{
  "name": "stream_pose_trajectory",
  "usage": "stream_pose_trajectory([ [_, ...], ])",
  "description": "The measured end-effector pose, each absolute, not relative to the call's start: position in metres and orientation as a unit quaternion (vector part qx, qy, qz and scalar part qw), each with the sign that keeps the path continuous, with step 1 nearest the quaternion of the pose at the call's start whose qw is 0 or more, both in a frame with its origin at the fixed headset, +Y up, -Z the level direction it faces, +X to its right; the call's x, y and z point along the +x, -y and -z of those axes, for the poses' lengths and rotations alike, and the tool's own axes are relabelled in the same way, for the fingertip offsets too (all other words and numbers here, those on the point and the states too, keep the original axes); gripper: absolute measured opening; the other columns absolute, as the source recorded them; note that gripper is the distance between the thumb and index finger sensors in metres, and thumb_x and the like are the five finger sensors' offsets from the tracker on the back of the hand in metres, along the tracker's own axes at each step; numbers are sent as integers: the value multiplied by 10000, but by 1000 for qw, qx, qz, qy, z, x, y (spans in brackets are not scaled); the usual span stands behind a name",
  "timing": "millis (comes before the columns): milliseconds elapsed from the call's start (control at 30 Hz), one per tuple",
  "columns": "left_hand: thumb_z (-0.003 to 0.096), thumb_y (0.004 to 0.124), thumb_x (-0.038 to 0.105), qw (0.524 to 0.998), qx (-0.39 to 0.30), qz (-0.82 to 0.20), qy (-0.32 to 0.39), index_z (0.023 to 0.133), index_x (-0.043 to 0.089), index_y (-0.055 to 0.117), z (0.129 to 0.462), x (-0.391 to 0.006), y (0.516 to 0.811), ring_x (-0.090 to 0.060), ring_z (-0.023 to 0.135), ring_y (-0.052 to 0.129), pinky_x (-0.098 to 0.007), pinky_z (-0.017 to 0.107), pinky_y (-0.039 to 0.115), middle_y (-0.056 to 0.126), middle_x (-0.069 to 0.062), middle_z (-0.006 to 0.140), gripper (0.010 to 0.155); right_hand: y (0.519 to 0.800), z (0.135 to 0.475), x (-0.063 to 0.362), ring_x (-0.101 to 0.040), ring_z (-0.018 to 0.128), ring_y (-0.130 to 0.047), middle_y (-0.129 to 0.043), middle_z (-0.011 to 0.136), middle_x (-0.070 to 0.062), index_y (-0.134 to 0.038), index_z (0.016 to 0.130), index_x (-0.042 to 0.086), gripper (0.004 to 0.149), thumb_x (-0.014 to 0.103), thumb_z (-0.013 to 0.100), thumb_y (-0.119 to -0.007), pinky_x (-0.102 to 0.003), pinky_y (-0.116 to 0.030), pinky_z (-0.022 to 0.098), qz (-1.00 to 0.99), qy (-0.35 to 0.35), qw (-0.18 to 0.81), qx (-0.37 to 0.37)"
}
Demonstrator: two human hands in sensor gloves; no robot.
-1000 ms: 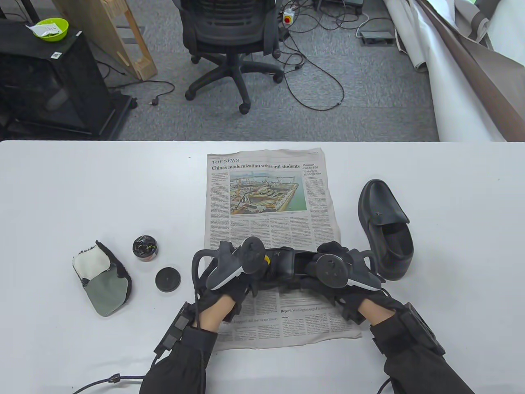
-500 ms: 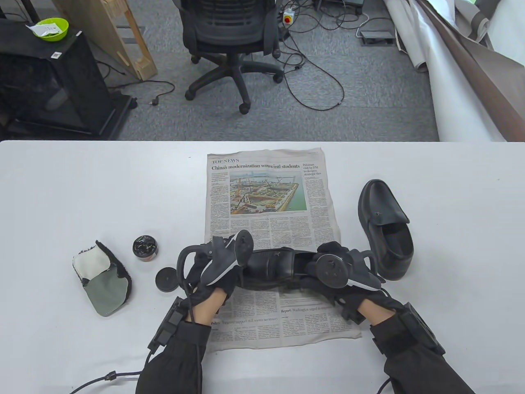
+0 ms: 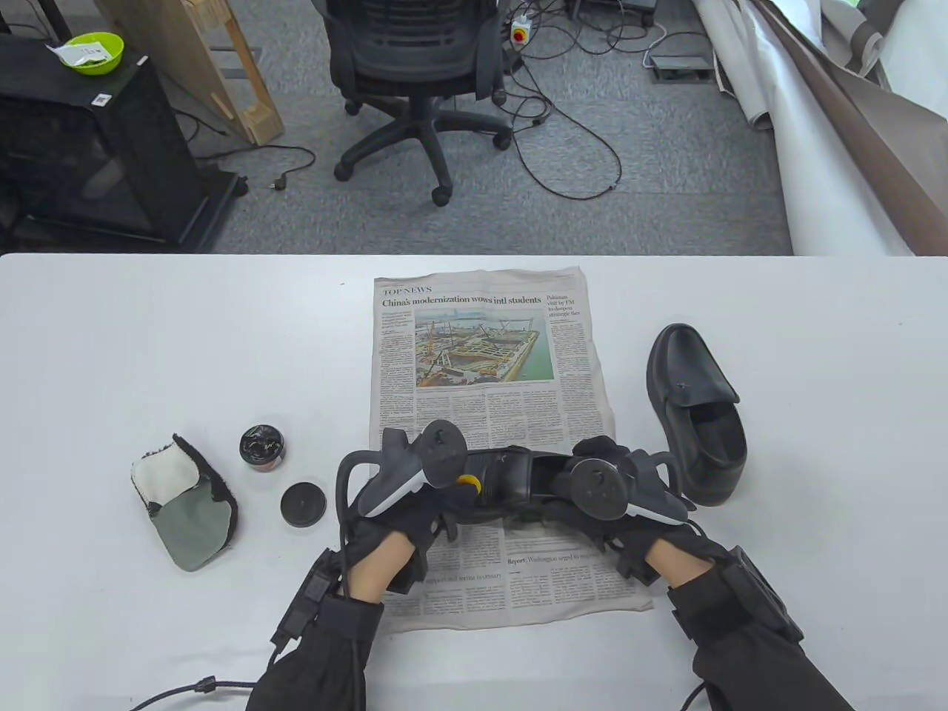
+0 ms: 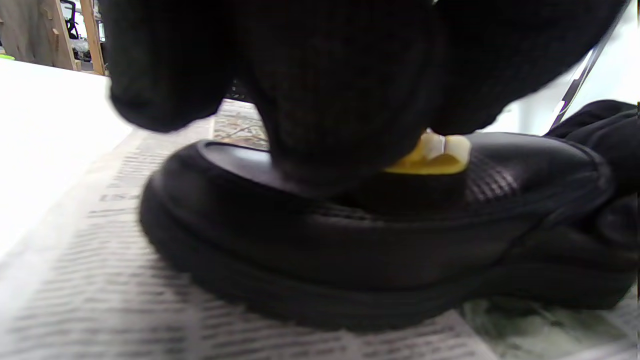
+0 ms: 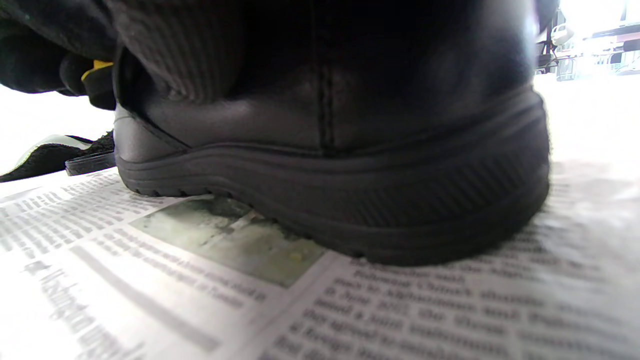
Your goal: Dip and apply built-in sponge shoe polish on shoes
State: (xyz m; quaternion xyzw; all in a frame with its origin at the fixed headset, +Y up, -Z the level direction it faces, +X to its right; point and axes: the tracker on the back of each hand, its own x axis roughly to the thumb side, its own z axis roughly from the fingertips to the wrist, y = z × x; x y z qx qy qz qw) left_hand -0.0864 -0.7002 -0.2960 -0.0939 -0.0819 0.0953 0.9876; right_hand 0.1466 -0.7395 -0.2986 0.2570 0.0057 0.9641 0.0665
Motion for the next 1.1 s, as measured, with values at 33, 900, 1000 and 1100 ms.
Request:
stream_pose_trajectory([
  [33, 396, 924, 516, 989, -82, -90, 79, 786, 232, 885, 297, -83, 700, 19, 194, 1078, -340, 351, 959, 1091, 15, 531, 484, 739, 299, 147, -337, 888, -659, -918, 728, 69, -897, 645, 327, 402, 581, 361, -770, -550, -611, 710, -964, -7, 67, 258],
  [900, 399, 916, 538, 997, -54, -44, 36, 763, 223, 899, 303, -100, 705, -20, 167, 1030, -367, 389, 935, 1065, 21, 481, 481, 740, 298, 147, -336, 884, -664, -924, 720, 69, -901, 642, 323, 402, 580, 361, -773, -550, -614, 707, -964, -2, 67, 257],
  [1000, 394, 921, 549, 991, -93, -60, 75, 760, 246, 896, 300, -98, 703, -21, 193, 1054, -358, 409, 937, 1070, 37, 505, 476, 740, 298, 147, -335, 886, -662, -923, 721, 68, -900, 641, 324, 402, 581, 360, -772, -551, -614, 707, -964, -2, 67, 257],
  [1100, 389, 928, 554, 986, -102, -87, 94, 750, 253, 902, 298, -95, 702, -12, 189, 1063, -347, 403, 944, 1079, 45, 498, 471, 740, 298, 147, -335, 887, -662, -924, 721, 71, -900, 641, 326, 401, 581, 359, -772, -550, -614, 708, -964, -3, 67, 257],
])
